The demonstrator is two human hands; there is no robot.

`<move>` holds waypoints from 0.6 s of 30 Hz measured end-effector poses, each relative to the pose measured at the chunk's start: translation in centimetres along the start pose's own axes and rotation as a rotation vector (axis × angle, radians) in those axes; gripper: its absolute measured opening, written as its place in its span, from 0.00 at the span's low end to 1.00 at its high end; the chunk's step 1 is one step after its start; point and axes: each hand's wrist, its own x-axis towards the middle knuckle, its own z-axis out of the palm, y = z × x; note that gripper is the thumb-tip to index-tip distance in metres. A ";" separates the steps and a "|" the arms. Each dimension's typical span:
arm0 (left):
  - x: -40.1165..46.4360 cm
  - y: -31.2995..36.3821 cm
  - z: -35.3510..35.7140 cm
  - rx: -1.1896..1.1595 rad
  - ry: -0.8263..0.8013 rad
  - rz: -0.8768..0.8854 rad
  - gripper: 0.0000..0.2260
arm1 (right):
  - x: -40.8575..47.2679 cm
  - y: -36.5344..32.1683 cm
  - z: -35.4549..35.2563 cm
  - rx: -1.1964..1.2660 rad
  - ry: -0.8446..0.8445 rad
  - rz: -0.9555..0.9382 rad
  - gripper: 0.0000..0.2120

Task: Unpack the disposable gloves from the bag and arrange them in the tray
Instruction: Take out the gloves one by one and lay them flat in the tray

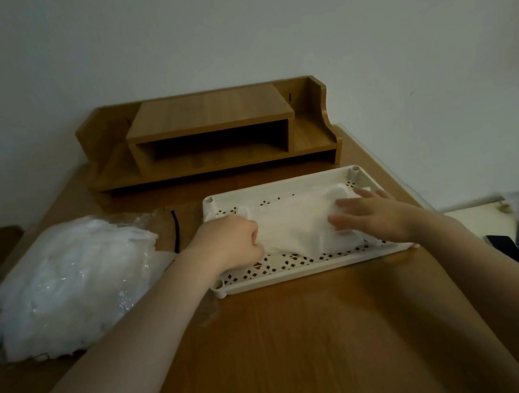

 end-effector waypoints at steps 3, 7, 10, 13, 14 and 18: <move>0.1 1.0 -0.6 -0.005 0.109 -0.060 0.22 | 0.7 -0.4 0.7 -0.191 0.224 0.074 0.38; 1.5 3.1 -0.7 0.006 0.432 0.015 0.16 | 1.3 -2.8 1.8 -0.279 0.577 -0.077 0.23; 3.2 4.3 0.2 -0.128 0.349 0.118 0.13 | 2.2 -4.5 2.3 -0.201 0.508 -0.243 0.16; 3.9 3.9 1.6 -0.167 0.065 0.060 0.24 | 3.4 -3.5 3.3 -0.288 0.189 -0.220 0.29; 3.9 3.5 2.0 -0.131 -0.017 0.033 0.28 | 3.8 -2.7 3.6 -0.341 0.099 -0.178 0.35; 3.3 2.0 2.9 -0.059 -0.127 -0.075 0.38 | 4.6 0.9 3.7 -0.385 -0.031 -0.037 0.42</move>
